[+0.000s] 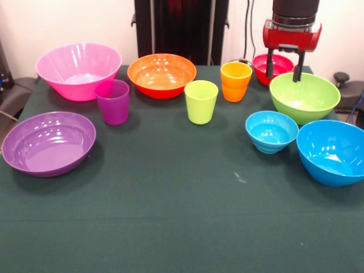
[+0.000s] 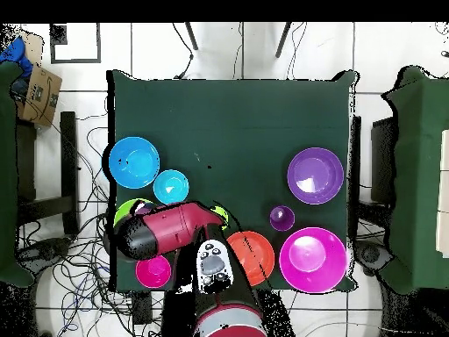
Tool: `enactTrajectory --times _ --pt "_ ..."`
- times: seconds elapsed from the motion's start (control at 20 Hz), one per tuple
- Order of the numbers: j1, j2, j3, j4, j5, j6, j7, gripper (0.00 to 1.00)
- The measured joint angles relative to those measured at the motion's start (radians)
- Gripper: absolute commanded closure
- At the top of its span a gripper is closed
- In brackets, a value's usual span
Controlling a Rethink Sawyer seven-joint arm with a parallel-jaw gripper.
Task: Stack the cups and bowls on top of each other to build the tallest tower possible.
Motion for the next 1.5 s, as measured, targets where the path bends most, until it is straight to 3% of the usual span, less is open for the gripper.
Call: enactTrajectory --times 0.75,1.5 --pt "-0.007 0.0 0.01 0.0 0.0 0.003 0.0 0.0" --pt "-0.072 0.0 0.057 0.0 -0.032 0.006 0.0 0.0"
